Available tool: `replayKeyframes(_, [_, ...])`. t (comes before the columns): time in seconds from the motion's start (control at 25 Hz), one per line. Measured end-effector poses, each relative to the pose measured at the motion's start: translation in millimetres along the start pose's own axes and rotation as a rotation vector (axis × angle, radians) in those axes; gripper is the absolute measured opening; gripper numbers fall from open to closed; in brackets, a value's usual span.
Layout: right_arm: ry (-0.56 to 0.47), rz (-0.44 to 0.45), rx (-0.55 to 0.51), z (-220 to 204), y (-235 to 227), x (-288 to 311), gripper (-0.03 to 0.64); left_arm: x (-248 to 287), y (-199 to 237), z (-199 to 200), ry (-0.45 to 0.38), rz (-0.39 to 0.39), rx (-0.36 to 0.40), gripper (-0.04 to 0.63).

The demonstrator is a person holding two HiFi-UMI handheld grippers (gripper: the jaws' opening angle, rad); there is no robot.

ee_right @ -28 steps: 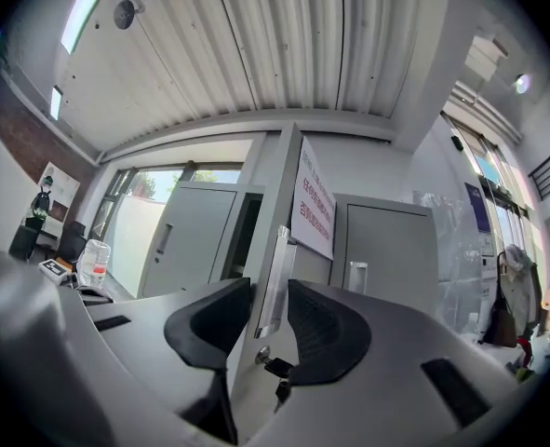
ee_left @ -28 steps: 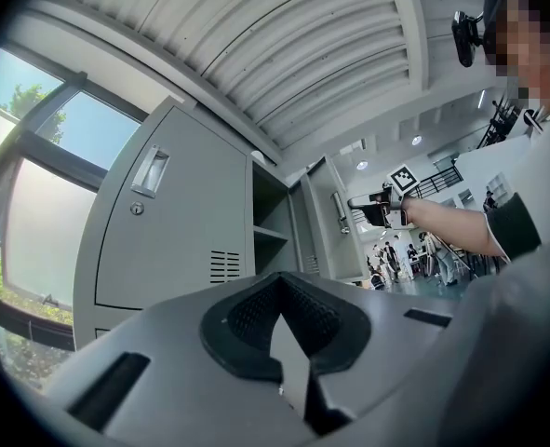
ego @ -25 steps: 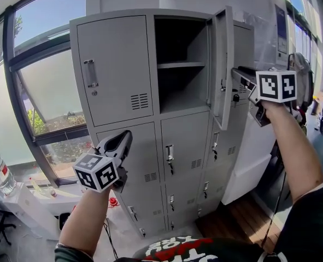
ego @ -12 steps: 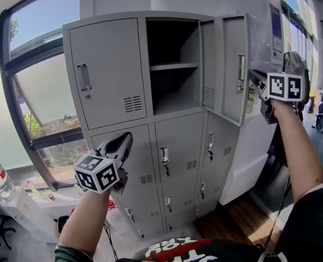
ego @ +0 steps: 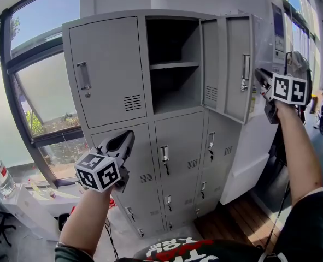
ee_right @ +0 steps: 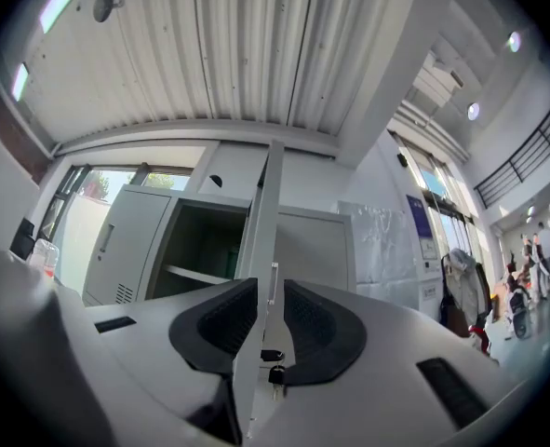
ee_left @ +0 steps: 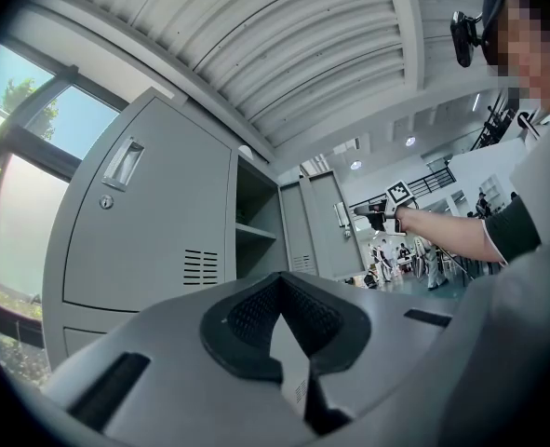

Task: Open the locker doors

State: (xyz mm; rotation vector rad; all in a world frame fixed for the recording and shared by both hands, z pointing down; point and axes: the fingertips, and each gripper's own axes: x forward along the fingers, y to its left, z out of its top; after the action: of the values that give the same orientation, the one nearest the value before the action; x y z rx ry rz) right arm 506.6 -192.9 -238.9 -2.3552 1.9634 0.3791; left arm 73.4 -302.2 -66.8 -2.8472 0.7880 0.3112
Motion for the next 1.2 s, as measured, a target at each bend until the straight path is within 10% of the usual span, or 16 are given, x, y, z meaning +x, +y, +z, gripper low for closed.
replayKeyframes(0.24, [-0.179, 0.156, -0.021, 11.7, 86.8, -46.8, 0.092, -2.8, 2.8, 2.0, -0.002, 0.010, 0.003, 0.005])
replayKeyframes(0.6, [-0.076, 0.487, 0.127, -91.4, 241.9, -7.1, 0.063, -5.9, 3.4, -2.6, 0.008, 0.017, 0.001, 0.005])
replayKeyframes(1.2, [-0.025, 0.546, 0.162, -118.6, 270.3, 5.2, 0.061, -19.2, 8.2, -10.3, 0.021, 0.021, 0.035, 0.005])
